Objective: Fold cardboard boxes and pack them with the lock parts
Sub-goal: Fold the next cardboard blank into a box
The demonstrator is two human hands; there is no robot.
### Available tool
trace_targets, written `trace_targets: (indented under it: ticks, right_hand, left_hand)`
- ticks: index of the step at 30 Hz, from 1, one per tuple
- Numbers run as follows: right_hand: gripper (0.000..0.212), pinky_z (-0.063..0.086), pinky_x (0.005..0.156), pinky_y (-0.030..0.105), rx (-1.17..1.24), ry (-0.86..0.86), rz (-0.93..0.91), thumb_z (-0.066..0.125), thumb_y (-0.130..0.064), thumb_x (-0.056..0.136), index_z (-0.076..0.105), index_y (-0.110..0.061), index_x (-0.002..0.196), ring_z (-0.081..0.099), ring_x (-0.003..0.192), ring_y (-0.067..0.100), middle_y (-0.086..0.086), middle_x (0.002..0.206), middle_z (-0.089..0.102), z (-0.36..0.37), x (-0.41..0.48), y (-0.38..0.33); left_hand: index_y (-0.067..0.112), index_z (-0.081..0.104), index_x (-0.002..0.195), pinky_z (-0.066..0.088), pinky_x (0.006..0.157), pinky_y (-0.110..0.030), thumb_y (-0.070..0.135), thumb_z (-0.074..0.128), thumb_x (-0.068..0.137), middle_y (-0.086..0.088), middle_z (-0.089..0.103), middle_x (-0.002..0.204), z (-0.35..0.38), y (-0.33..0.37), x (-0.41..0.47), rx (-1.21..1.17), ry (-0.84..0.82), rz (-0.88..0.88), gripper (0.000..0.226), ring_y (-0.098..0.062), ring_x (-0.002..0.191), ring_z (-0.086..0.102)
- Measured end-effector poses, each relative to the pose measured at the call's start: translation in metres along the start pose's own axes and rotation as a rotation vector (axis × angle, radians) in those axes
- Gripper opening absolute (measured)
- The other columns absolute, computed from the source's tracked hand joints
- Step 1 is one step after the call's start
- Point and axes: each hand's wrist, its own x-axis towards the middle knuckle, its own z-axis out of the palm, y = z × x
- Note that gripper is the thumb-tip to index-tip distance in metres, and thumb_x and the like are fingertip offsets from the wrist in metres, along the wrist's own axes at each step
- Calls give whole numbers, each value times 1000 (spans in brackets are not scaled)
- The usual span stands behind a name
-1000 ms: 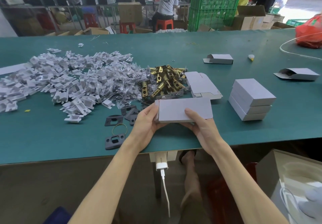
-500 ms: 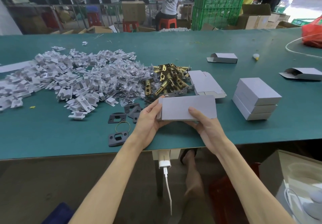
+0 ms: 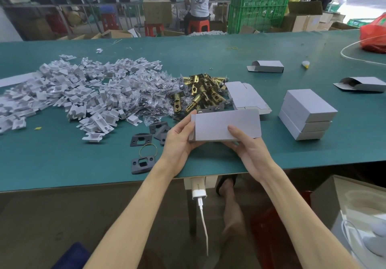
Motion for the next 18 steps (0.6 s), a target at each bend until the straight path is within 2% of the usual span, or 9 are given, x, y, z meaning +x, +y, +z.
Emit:
trace_targets:
  ticks: [6,9,12,14,18]
  right_hand:
    - [46,58,91,33,-38,37,9,77,-22,85,61,-16,128,68,115,22,5,119,73,2,0,2]
    - [54,58,93,35,-48,59,16,80,-25,82,59,-16,131,66,117,24,6,121,72,1,0,2]
    - [59,58,92,34,-24,64,17,82,-23,82,56,-12,135,67,116,24,9,123,70,0,-1,1]
    - [57,58,91,35,-17,67,18,80,-21,83,56,-12,134,68,115,24,9,121,71,-1,-1,1]
    - [59,55,99,37,-52,94,34,79,-25,81,56,-15,134,65,118,21,5,123,70,1,-1,2]
  left_hand:
    - [15,59,144,62,86,-36,18,52,108,-8,71,133,2,1,-2,23,26,-3,37,-19,117,68]
    - [15,54,149,60,93,-36,20,46,111,-7,68,137,2,1,-4,82,-21,4,39,-21,124,65]
    - [18,51,152,60,90,-33,17,47,110,-2,69,137,3,1,-7,95,-60,8,42,-18,121,66]
    - [21,50,152,60,92,-37,17,49,109,-3,67,140,3,2,-7,78,-76,12,44,-20,123,66]
    - [26,48,154,58,100,-44,27,48,111,-5,64,143,5,2,-7,107,-102,17,43,-26,126,65]
